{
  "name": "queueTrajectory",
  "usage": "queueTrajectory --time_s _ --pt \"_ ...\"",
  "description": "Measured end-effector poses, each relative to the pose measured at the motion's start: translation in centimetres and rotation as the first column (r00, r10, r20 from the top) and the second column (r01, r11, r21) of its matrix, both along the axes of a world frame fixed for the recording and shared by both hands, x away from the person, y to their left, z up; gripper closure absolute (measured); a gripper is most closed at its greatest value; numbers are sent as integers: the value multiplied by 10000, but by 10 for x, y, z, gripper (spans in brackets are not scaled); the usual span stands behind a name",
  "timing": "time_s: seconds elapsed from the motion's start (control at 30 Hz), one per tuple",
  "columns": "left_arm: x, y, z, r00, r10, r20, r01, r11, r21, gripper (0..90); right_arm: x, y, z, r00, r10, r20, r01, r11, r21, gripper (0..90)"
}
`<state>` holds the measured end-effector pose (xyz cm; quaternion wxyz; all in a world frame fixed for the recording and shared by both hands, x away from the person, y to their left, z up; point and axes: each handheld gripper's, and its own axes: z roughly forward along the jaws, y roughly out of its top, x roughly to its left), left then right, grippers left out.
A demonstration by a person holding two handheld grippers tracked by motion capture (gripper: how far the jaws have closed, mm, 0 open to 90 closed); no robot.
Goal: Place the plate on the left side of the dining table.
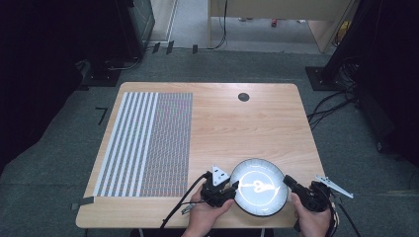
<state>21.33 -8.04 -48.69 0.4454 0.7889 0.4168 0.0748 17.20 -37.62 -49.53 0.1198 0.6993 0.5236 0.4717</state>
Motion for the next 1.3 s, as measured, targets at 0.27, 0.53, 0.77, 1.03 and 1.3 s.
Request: queueTrajectory --time_s 0.27,0.53,0.77,1.03,1.3 --pt "3 9 8 9946 -533 -894 481 9971 -592 611 0 -3 0 10000 -14 12 14 10000 40 885" --pt "6 9 6 9900 -555 -1300 477 9970 -617 605 -3 -3 2 9999 -77 130 76 10000 55 887" --pt "5 7 6 9906 -551 -1255 503 9979 -412 610 -4 -5 4 9997 -117 221 113 9998 170 888" --pt "5 4 4 9911 -603 -1187 568 9978 -330 604 -11 1 18 9969 231 750 -259 9990 370 900" --pt "4 5 3 9897 -740 -1223 700 9969 -366 575 -16 -12 18 9999 -99 94 98 9999 66 810"
